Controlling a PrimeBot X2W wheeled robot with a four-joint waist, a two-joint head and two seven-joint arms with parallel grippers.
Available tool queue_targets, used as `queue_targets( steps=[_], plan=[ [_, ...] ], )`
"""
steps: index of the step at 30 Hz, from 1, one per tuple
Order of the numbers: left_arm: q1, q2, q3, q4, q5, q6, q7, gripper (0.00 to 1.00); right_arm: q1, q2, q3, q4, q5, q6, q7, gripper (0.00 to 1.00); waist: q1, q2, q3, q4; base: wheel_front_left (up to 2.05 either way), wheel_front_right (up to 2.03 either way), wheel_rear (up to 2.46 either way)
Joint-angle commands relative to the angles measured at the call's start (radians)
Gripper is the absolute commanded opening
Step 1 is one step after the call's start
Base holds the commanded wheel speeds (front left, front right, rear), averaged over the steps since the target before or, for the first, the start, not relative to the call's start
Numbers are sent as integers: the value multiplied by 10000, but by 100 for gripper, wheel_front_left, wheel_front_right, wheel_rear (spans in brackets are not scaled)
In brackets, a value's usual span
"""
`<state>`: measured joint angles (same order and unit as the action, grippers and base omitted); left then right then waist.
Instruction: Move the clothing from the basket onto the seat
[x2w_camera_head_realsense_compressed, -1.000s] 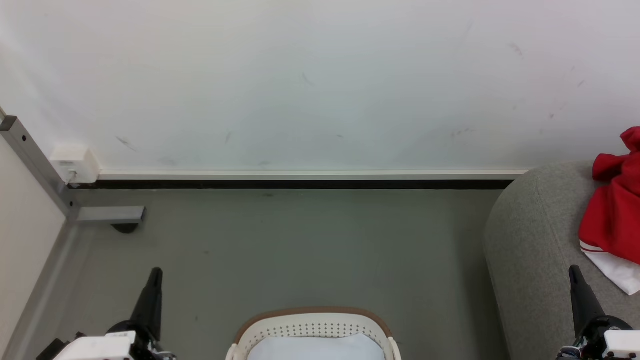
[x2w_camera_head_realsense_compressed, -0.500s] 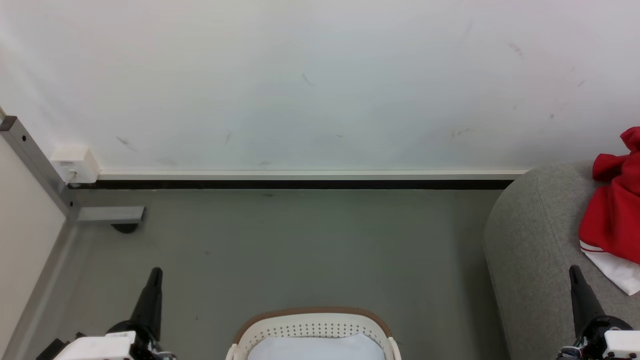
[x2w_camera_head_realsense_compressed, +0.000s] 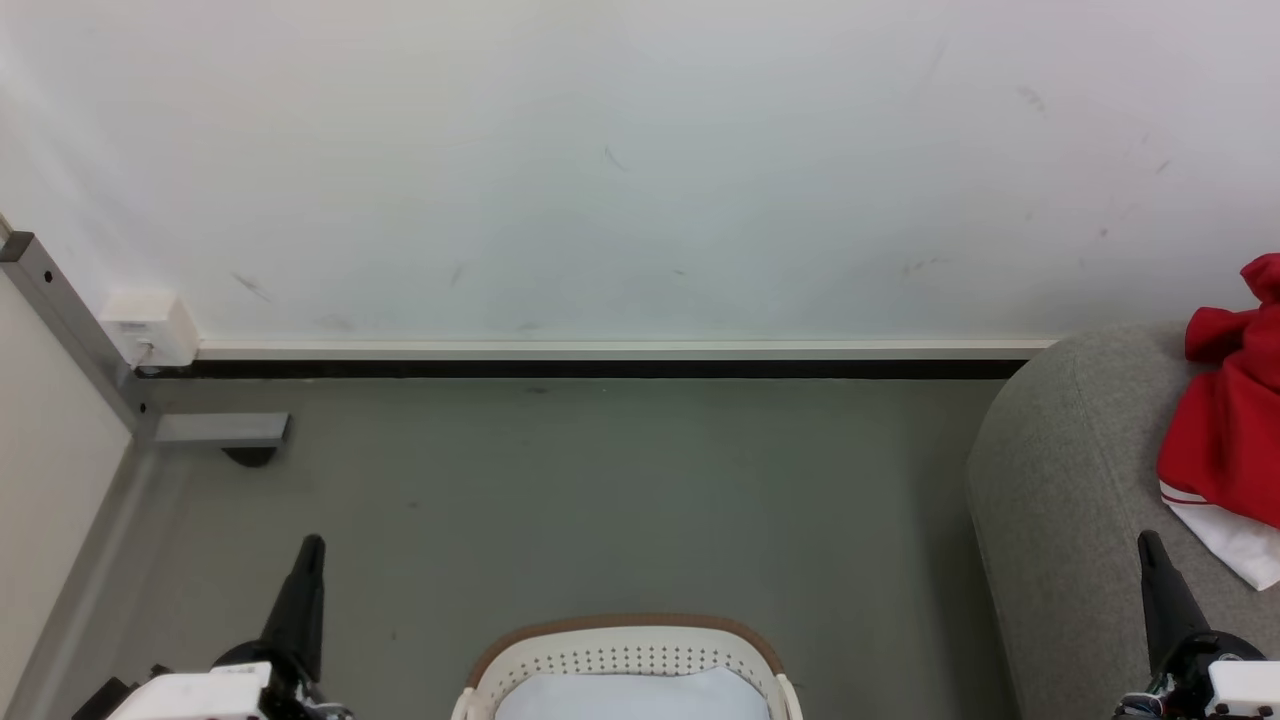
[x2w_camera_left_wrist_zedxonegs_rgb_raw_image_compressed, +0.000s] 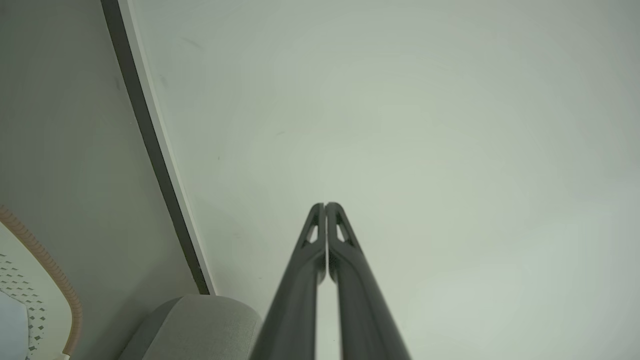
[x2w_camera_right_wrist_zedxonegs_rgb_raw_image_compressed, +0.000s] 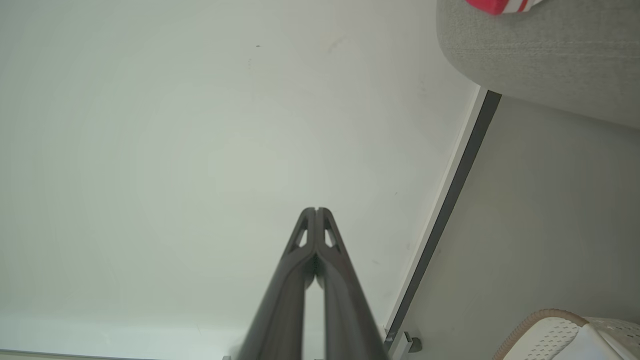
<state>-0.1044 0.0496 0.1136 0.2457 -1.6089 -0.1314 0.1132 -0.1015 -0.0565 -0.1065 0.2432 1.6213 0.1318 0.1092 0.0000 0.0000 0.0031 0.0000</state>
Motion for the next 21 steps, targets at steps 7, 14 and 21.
queue_targets(
  steps=[7, 14, 21],
  plan=[
    [-83, 12, 32, 2, -89, -20, 34, 0, -115, 23, -46, 25, -50, -21, 19, 0, 0, 0, 0, 0, 0, 0, 0],
    [-84, 11, 35, 2, -86, -20, 36, 0, -117, 28, -54, 26, -60, -21, 28, 0, 0, 0, 0, 0, 0, 0, 0],
    [-84, 8, 37, 1, -83, -20, 39, 0, -117, 30, -63, 25, -69, -21, 29, 0, 0, 0, 0, 0, 0, 0, 0]
  ],
)
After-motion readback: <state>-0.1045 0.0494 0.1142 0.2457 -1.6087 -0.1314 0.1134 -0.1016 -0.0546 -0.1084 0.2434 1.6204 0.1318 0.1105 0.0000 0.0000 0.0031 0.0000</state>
